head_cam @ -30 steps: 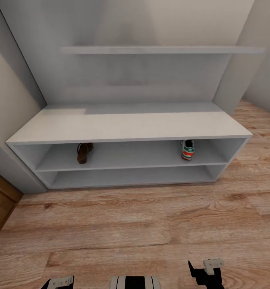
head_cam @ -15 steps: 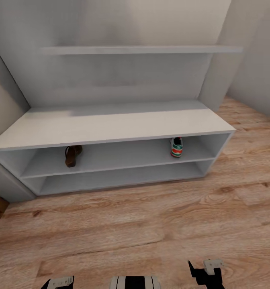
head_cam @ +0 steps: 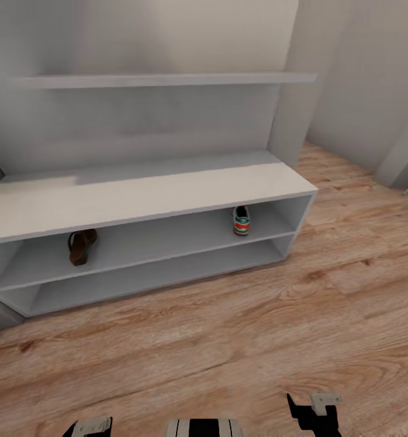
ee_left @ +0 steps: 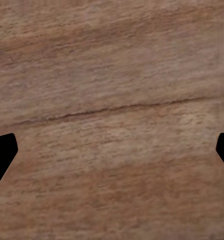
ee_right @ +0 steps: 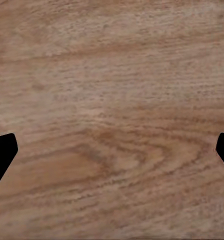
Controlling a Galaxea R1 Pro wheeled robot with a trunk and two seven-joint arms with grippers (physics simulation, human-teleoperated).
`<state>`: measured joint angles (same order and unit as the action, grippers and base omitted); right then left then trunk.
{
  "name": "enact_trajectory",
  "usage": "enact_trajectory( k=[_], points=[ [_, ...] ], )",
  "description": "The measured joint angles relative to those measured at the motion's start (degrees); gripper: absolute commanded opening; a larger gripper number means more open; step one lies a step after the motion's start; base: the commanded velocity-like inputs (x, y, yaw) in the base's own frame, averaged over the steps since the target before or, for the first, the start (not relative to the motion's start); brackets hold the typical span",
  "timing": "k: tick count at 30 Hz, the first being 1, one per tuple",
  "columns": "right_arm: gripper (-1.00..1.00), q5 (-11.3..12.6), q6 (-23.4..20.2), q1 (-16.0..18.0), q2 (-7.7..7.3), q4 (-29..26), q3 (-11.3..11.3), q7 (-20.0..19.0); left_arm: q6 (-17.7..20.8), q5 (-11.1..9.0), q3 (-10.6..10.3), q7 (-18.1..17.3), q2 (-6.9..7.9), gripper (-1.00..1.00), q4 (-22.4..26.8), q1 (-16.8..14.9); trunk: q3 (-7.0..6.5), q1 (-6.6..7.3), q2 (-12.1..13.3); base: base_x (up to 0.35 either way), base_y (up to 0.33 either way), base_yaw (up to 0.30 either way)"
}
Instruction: Pick up the two gym shoes and the two sandals from the corridor floor and place them onto the hallstand (shoe rack) in the corridor, making sure they are on the rack and not on the floor. Arrange them so the two gym shoes are next to each other and the two sandals are next to each other.
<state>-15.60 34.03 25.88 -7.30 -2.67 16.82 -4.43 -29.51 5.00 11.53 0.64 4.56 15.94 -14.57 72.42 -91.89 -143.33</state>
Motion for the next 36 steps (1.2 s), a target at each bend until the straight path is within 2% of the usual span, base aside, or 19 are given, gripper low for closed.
enact_trajectory(
  k=[8, 36],
  points=[
    [1.0, 1.6, 0.0, 0.0, 0.02, 0.0, 0.0, 0.0, 0.0, 0.0, 0.0, 0.0, -0.1, 1.0, 0.0, 0.0, -1.79, 0.21, 0.1, 0.0, 0.0, -0.278],
    [1.0, 1.8, 0.0, -0.1, -0.07, 0.1, 0.0, 0.0, 0.0, -0.1, 0.0, 0.1, -0.14, 1.0, -0.1, 0.0, -8.01, 6.35, 11.3, 0.0, 0.0, -0.286]
  ],
)
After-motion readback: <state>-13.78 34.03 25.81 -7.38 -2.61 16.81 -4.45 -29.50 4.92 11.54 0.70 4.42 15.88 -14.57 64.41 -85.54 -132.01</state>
